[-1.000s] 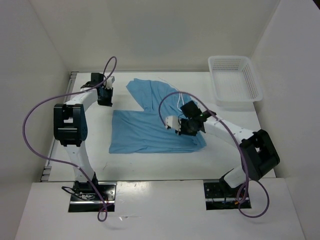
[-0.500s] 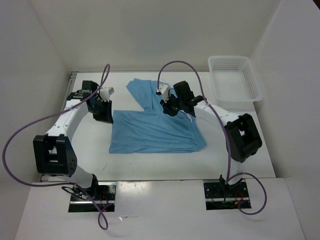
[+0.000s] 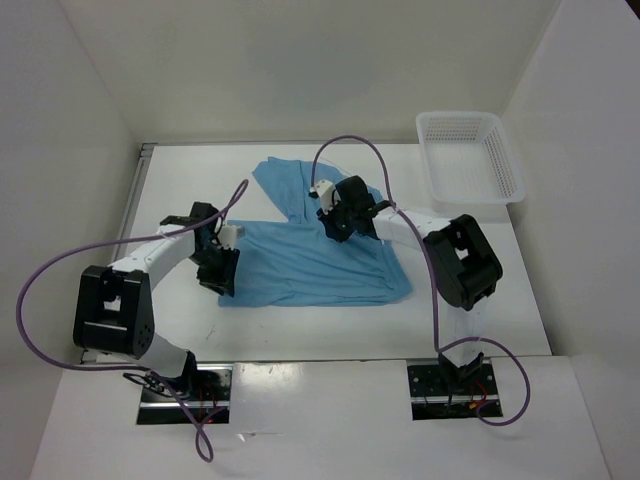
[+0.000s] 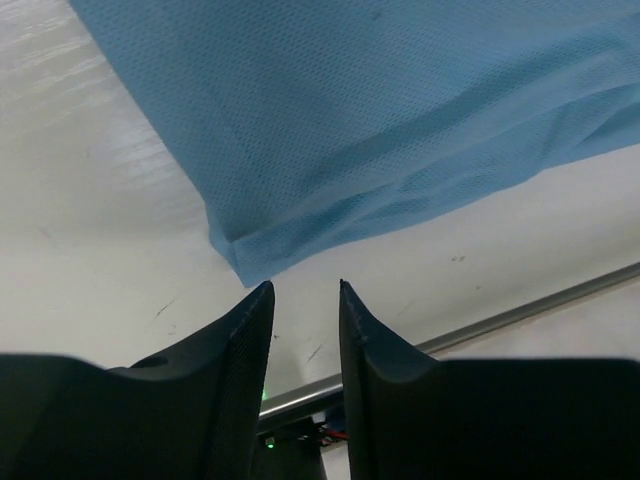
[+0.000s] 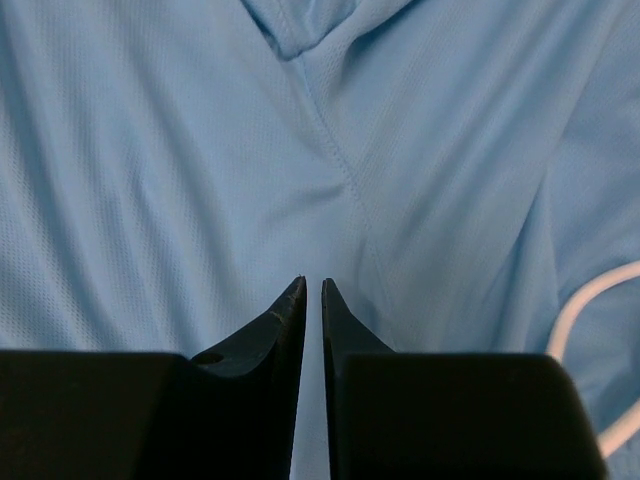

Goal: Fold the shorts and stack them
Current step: Flatten the shorts out

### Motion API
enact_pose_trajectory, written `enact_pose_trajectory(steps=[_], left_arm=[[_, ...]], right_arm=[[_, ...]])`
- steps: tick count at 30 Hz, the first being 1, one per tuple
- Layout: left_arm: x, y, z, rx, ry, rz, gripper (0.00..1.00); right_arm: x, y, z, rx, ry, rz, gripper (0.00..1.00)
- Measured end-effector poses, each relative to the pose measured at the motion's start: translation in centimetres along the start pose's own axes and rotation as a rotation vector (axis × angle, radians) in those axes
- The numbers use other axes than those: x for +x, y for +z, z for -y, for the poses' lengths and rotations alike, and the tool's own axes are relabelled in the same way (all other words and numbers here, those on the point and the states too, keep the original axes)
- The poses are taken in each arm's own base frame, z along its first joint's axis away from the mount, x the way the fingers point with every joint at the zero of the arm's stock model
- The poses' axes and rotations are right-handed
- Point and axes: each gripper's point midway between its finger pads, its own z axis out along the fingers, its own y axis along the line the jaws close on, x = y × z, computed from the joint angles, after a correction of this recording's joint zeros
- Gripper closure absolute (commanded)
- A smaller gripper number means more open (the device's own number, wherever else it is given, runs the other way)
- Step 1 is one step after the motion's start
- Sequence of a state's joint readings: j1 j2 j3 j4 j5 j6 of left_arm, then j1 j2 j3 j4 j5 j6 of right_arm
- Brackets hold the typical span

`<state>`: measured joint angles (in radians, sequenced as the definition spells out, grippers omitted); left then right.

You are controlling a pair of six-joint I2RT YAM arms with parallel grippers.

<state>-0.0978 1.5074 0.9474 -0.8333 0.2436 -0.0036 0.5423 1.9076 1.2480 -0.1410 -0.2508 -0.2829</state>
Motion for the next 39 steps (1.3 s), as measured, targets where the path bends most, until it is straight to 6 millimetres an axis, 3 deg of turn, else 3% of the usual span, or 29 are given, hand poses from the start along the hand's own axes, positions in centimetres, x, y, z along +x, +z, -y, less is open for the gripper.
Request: enact_pose_trajectory(steps=[4,9,17,21,28,33,37,39], left_arm=[[0.9,1.6,-0.1,-0.053,0.058,-0.02,0.59],[1.9,3.5,-1.4,-0.157,0.108,-0.042,0.6],[2.7,3.4,-3.0,-0.278,0.14,0.01,0.66],[3.3,3.0,-4.3,-0.353,0.142,0.042,0.67],[3.4,2.1,-5.9,-0.452,0.142,0.069,0.67],[4.8,1.5,-6.8,-0.504,0.143,0.087,0.64],[6.0,0.9,-5.7,-0.442,0.139,0.036,0.57],[4.7,0.1,-4.4,-0.388,0.142,0.066,0.56]], right_arm=[[1.6,0.3,-1.1,-0.005,-0.001,-0.04,0.84],[1.3,0.1,-1.7,-0.009,-0.012,-0.038,0.83],[1.4,0.3,-1.9,0.003,0.044,-0.041,0.83],[3.4,1.7,-1.8,0.014,0.103,-0.093,0.83],[1.2,3.5,0.0,0.089,0.123,-0.052,0.81],[-0.9,4.2,0.8,0.101,0.102,-0.017,0.71],[-2.5,3.2,0.7,0.092,0.063,0.015,0.68],[-3.7,2.0,0.8,0.095,0.043,0.037,0.63]])
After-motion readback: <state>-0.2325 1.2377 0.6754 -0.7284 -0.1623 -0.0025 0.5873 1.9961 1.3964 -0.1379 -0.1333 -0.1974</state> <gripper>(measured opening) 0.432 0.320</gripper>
